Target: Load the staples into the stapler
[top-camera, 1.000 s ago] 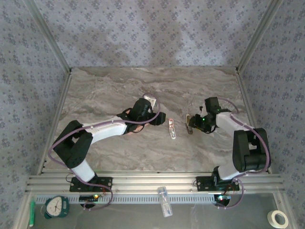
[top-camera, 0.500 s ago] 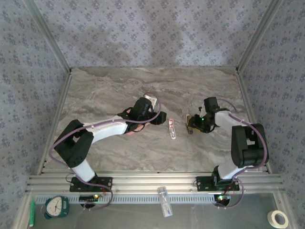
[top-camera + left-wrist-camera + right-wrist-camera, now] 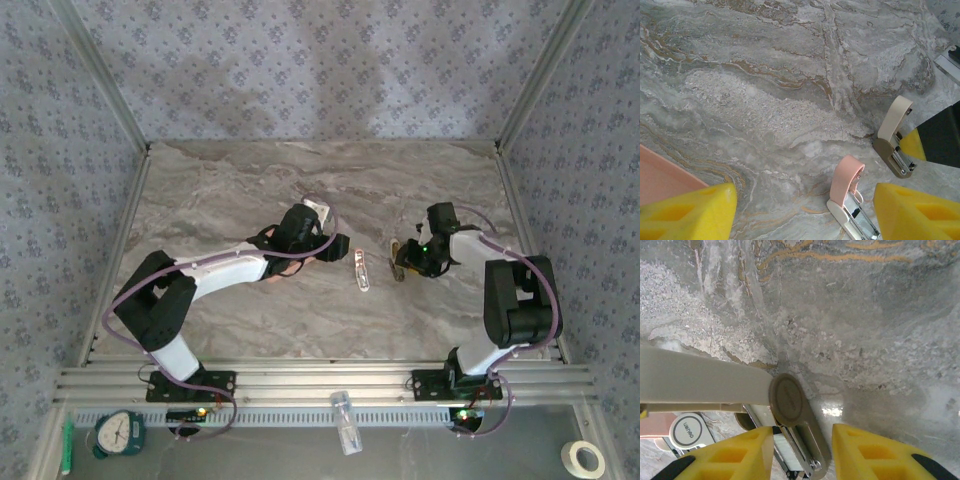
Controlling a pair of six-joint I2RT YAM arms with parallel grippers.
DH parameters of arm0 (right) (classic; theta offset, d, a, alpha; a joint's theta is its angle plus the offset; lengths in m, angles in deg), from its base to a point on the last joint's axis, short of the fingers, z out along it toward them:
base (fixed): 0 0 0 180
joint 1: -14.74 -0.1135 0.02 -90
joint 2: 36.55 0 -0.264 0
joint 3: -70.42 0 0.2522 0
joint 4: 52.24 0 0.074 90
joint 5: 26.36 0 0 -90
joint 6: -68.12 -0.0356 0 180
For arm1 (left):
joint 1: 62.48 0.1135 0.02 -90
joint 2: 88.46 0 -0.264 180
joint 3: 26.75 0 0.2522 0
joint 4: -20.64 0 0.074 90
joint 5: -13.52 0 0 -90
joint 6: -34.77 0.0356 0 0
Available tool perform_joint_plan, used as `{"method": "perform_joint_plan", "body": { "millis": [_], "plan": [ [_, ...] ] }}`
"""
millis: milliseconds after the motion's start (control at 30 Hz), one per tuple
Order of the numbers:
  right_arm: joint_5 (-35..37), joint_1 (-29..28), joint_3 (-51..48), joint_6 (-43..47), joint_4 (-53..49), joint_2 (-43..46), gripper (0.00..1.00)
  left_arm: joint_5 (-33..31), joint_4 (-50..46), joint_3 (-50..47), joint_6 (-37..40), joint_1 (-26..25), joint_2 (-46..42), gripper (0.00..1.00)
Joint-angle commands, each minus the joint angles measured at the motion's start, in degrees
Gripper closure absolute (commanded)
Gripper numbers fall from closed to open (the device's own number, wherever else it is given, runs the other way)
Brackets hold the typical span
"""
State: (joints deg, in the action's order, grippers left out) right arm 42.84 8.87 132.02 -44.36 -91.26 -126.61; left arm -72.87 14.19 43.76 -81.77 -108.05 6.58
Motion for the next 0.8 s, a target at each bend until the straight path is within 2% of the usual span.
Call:
{"method": "perform_joint_plan", "body": {
  "millis": [0,267,433,767],
  "plan": [
    [0.6,0.4,0.1,0.9,-2.4,0.3,0.64,0.9,-0.4,1.5,0.8,-0.6,0.8,0.28],
    [0.8,0.4,-0.4,1.4,-4.3,2.9,0.65,1.2,-0.6,1.6,1.1,-0.8,0.6,0.28],
    [-1.4,1.1,-1.6,-0.1,-5.1,7.7,0.61,2.4,-2.2,4.0,2.8,-1.2,1.5,0.28],
    [-10.7,6.2,-10.2,-4.9,-3.2,17.6,0.58,9.5,-4.5,17.6,4.9,-2.0,11.4,0.27]
  ]
}}
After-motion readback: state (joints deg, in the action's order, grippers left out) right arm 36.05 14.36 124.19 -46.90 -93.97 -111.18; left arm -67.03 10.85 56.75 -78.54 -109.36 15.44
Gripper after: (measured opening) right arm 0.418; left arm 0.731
